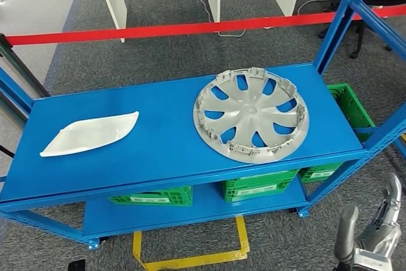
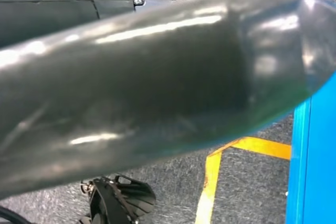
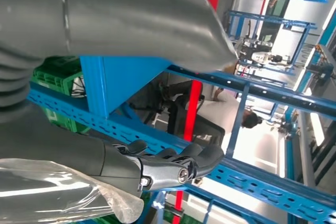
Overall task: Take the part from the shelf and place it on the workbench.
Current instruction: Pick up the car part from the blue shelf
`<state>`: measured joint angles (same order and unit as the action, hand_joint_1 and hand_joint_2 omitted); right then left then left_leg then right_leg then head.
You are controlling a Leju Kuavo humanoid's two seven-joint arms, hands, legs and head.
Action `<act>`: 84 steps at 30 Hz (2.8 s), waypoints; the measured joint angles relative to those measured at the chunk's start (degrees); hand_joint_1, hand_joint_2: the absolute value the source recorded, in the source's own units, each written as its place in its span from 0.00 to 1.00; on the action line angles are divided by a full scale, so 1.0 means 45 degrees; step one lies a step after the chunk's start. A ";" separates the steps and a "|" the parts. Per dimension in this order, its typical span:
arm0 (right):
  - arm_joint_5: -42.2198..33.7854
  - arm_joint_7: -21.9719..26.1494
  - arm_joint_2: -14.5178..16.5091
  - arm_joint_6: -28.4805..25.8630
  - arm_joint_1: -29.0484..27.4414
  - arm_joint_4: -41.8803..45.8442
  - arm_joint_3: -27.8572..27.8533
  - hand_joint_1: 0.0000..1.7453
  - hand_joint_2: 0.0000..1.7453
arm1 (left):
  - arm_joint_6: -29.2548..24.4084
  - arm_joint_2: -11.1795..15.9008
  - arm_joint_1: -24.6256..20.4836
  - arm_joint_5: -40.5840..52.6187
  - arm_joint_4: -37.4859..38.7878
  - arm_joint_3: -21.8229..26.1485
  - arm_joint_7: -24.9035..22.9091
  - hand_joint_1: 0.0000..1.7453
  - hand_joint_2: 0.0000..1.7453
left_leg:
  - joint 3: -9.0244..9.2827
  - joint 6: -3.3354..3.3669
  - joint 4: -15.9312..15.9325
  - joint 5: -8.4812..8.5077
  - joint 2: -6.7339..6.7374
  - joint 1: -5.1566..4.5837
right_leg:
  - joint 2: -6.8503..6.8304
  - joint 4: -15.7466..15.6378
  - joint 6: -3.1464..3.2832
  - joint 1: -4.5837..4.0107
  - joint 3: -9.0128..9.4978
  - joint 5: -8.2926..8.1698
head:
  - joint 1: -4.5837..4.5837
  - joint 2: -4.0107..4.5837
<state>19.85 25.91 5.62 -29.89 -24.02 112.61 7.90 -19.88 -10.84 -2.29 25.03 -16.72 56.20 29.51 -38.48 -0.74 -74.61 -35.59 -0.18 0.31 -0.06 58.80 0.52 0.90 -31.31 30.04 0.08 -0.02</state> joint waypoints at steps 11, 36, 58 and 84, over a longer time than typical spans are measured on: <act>0.0672 0.0134 -0.0166 0.0254 0.0908 -0.0116 -0.0328 0.00 0.00 | 0.0611 0.0061 -0.0209 0.0150 0.0000 0.0071 0.0317 0.00 0.00 | 0.1396 0.0567 0.3707 0.1811 0.0016 -0.0019 | 0.0043 0.0569 -0.0583 -0.0061 -0.0033 0.0691 | -0.0056 0.0000; 0.2805 -0.1975 -0.2587 0.2807 0.6069 -0.5254 -0.2007 0.00 0.00 | 0.0721 0.0168 -0.0888 0.1542 0.0044 -0.0554 -0.0525 0.00 0.00 | 0.1068 0.0329 0.3233 0.1933 0.0004 -0.0077 | 0.0078 -0.0075 -0.0237 -0.0026 -0.0351 -0.0451 | 0.0012 0.0000; 0.3288 -0.2278 -0.3836 0.6832 0.9663 -0.7964 0.1282 0.00 0.00 | 0.0983 0.0164 -0.1056 0.1999 0.0077 -0.1190 -0.0982 0.00 0.00 | 0.1023 0.0368 0.3276 0.1725 -0.0008 -0.0083 | 0.0046 0.0427 -0.0464 0.0072 -0.0821 -0.0497 | -0.0022 0.0000; 0.5819 -0.4816 -0.2189 0.4560 1.1811 -1.0371 0.6364 0.00 0.00 | 0.0962 -0.0058 -0.1138 0.2254 0.0176 -0.1677 -0.1319 0.00 0.00 | 0.0754 0.0472 0.3519 0.2222 -0.0054 -0.0082 | 0.0012 0.0158 -0.0460 -0.0082 -0.0870 -0.0693 | -0.0030 0.0000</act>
<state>46.03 4.24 -4.24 -9.37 29.12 65.94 36.53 -15.55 -11.10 -7.41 35.17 -15.93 48.66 23.57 -35.09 1.39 -58.77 -25.59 -0.42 -0.05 -0.01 59.51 -1.55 0.53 -35.23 26.92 -0.06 -0.02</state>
